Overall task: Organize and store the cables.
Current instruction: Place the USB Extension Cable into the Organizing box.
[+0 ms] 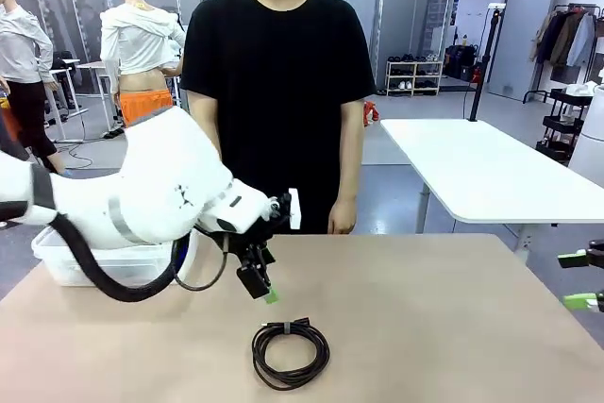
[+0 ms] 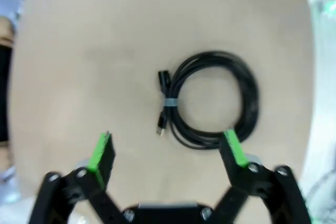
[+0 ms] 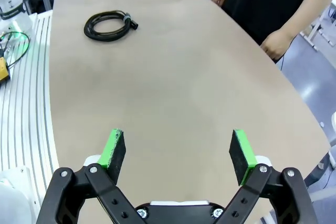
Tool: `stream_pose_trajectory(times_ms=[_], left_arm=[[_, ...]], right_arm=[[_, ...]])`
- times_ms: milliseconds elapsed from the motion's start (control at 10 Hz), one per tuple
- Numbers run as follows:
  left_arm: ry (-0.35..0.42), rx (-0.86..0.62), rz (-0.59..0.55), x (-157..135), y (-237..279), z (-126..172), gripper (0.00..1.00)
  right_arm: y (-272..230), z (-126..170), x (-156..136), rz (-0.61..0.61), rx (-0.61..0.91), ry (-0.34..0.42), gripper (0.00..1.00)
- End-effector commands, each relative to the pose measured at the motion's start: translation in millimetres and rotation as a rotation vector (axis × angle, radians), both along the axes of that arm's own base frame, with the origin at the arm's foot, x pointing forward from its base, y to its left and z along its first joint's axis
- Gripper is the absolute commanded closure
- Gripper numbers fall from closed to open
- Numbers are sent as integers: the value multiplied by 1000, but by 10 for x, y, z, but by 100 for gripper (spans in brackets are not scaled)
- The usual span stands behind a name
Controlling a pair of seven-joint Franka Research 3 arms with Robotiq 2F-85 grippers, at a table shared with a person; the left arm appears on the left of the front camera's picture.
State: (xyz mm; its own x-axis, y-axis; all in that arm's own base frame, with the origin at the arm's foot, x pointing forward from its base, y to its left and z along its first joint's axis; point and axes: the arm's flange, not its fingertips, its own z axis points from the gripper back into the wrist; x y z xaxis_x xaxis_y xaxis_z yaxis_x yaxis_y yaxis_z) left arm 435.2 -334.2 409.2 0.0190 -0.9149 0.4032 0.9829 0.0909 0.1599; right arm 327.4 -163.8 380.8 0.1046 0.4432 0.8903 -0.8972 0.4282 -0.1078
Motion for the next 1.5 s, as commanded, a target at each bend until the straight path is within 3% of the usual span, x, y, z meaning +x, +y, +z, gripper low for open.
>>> stream_pose_trajectory(times_ms=[0, 100, 200, 300, 800, 1400], left_arm=[[-7, 76, 28, 228, -186, -64, 0], [11, 90, 48, 266, -181, -170, 0], [93, 60, 2, 233, -168, -172, 0], [1, 76, 19, 179, -74, -204, 0], [1, 76, 19, 179, -74, -204, 0], [144, 212, 75, 298, -580, -761, 0]], right_arm=[[271, -279, -394, 8, 53, -50, 0], [280, -277, -393, 12, 50, -70, 0], [-55, -48, -46, 1, 26, -17, 0], [-55, -48, -46, 1, 26, -17, 0], [-55, -48, -46, 1, 26, -17, 0], [-55, -48, -46, 1, 26, -17, 0]])
